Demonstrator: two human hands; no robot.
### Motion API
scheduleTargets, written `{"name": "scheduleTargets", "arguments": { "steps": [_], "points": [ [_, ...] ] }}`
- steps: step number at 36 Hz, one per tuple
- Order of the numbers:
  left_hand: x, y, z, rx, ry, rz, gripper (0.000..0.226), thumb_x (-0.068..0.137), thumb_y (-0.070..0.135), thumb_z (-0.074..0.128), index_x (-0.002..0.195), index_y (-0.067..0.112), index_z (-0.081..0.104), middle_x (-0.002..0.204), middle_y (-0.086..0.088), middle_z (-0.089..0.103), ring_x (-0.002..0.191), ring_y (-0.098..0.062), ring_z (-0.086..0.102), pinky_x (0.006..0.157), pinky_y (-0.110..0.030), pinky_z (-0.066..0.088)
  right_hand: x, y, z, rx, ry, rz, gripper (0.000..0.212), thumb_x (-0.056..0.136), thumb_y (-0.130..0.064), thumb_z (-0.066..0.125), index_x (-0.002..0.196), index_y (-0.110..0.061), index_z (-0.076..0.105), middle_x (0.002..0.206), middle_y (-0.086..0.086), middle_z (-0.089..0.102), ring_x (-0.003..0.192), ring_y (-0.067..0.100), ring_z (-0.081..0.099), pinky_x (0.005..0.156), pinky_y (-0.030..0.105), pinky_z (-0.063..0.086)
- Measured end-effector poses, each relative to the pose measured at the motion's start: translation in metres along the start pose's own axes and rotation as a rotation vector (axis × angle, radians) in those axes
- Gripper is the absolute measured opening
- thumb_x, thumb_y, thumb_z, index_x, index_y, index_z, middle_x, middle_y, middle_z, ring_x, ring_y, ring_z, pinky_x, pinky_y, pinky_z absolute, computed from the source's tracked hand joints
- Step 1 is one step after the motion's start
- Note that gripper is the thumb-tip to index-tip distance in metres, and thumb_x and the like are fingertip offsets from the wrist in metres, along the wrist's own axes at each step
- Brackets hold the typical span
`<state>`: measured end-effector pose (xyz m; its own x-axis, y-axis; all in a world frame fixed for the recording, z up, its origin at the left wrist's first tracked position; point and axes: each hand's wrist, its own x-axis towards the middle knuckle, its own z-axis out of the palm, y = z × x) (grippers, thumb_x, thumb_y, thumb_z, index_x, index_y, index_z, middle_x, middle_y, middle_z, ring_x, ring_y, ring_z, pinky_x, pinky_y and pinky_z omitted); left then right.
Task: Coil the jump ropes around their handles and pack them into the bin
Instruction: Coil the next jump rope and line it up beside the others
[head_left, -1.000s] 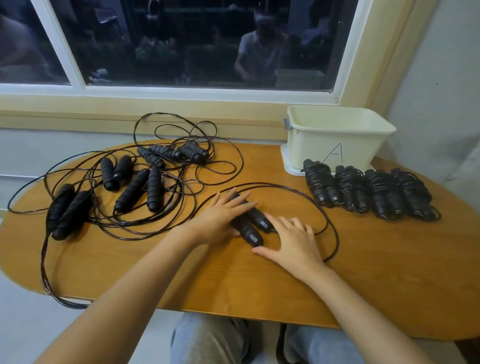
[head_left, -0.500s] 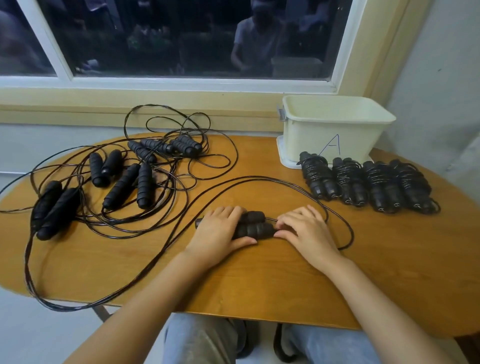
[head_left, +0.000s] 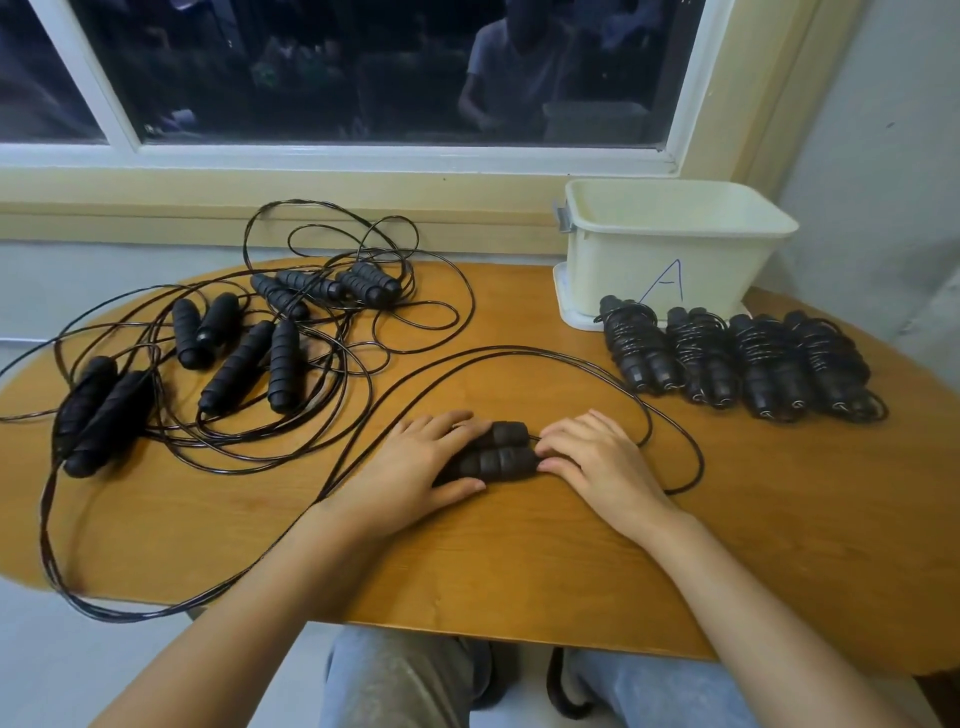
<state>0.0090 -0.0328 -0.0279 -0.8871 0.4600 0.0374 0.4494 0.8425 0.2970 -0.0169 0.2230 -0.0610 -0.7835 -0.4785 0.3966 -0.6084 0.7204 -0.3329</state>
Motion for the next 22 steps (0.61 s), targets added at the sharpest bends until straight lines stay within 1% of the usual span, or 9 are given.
{"name": "scheduleTargets", "arguments": {
  "steps": [2, 4, 7, 9, 12, 15, 18, 20, 22],
  "points": [
    [-0.003, -0.007, 0.0, -0.033, -0.04, 0.017, 0.07, 0.095, 0.048, 0.055, 0.153, 0.044, 0.015, 0.153, 0.012, 0.025, 0.137, -0.008, 0.026, 0.116, -0.03, 0.019, 0.0, 0.0, 0.0, 0.008, 0.002, -0.001, 0.009, 0.09, -0.027, 0.067, 0.098, -0.024, 0.071, 0.105, -0.013, 0.066, 0.101, 0.012, 0.058, 0.111, 0.039, 0.029],
    [-0.004, -0.01, -0.002, -0.099, -0.058, 0.02, 0.072, 0.094, 0.045, 0.057, 0.152, 0.048, 0.015, 0.15, 0.017, 0.029, 0.135, -0.003, 0.026, 0.116, -0.03, 0.022, 0.0, 0.001, 0.0, 0.017, 0.006, -0.003, 0.009, 0.09, -0.027, 0.067, 0.098, -0.024, 0.071, 0.105, -0.012, 0.066, 0.101, 0.012, 0.058, 0.111, 0.037, 0.027],
    [-0.004, -0.013, -0.005, -0.148, -0.022, 0.006, 0.068, 0.092, 0.044, 0.062, 0.149, 0.045, 0.024, 0.143, 0.026, 0.034, 0.13, 0.007, 0.023, 0.117, -0.031, 0.02, -0.001, 0.001, 0.0, 0.032, 0.009, -0.004, 0.013, 0.09, -0.031, 0.062, 0.098, -0.025, 0.07, 0.105, -0.013, 0.066, 0.102, 0.011, 0.058, 0.111, 0.037, 0.027],
    [-0.005, -0.016, -0.005, -0.117, -0.001, 0.02, 0.065, 0.092, 0.048, 0.06, 0.148, 0.045, 0.027, 0.147, 0.027, 0.032, 0.132, 0.006, 0.022, 0.117, -0.033, 0.021, -0.002, 0.001, -0.001, 0.04, 0.01, 0.004, 0.019, 0.09, -0.036, 0.057, 0.097, -0.025, 0.07, 0.105, -0.013, 0.066, 0.102, 0.01, 0.058, 0.111, 0.036, 0.027],
    [-0.008, -0.019, -0.003, -0.044, -0.023, 0.039, 0.066, 0.095, 0.055, 0.052, 0.151, 0.047, 0.018, 0.153, 0.019, 0.025, 0.137, -0.001, 0.021, 0.117, -0.032, 0.024, -0.001, -0.001, -0.002, 0.028, 0.013, 0.008, 0.02, 0.089, -0.037, 0.056, 0.098, -0.025, 0.069, 0.105, -0.014, 0.066, 0.102, 0.009, 0.058, 0.111, 0.035, 0.026],
    [-0.012, -0.022, -0.002, 0.032, -0.067, 0.05, 0.07, 0.097, 0.057, 0.045, 0.152, 0.051, 0.003, 0.153, 0.01, 0.02, 0.137, -0.007, 0.021, 0.115, -0.03, 0.021, -0.001, -0.002, -0.002, 0.005, 0.021, 0.02, 0.014, 0.09, -0.032, 0.065, 0.102, -0.026, 0.067, 0.104, -0.015, 0.065, 0.102, 0.007, 0.057, 0.113, 0.032, 0.024],
    [-0.013, -0.023, -0.002, 0.122, -0.1, 0.062, 0.071, 0.097, 0.06, 0.037, 0.15, 0.053, -0.011, 0.154, 0.008, 0.018, 0.136, -0.009, 0.019, 0.115, -0.03, 0.019, -0.002, -0.003, -0.003, -0.006, 0.023, 0.062, 0.02, 0.09, -0.03, 0.069, 0.108, -0.024, 0.064, 0.103, -0.011, 0.064, 0.102, 0.007, 0.057, 0.115, 0.029, 0.022],
    [-0.015, -0.021, -0.003, 0.179, -0.1, 0.05, 0.071, 0.094, 0.063, 0.027, 0.149, 0.05, -0.015, 0.154, 0.006, 0.017, 0.137, -0.01, 0.017, 0.116, -0.029, 0.017, -0.001, -0.006, -0.005, -0.018, 0.005, 0.078, 0.026, 0.09, -0.031, 0.068, 0.114, -0.023, 0.062, 0.107, -0.01, 0.065, 0.104, 0.005, 0.056, 0.116, 0.028, 0.022],
    [-0.014, -0.021, -0.002, 0.214, -0.08, 0.048, 0.07, 0.092, 0.065, 0.019, 0.149, 0.047, -0.017, 0.154, 0.005, 0.017, 0.137, -0.011, 0.017, 0.115, -0.029, 0.017, 0.0, -0.008, -0.008, -0.022, -0.019, 0.092, 0.034, 0.091, -0.033, 0.067, 0.123, -0.024, 0.06, 0.113, -0.011, 0.064, 0.107, -0.001, 0.051, 0.116, 0.028, 0.023]
  ]
}}
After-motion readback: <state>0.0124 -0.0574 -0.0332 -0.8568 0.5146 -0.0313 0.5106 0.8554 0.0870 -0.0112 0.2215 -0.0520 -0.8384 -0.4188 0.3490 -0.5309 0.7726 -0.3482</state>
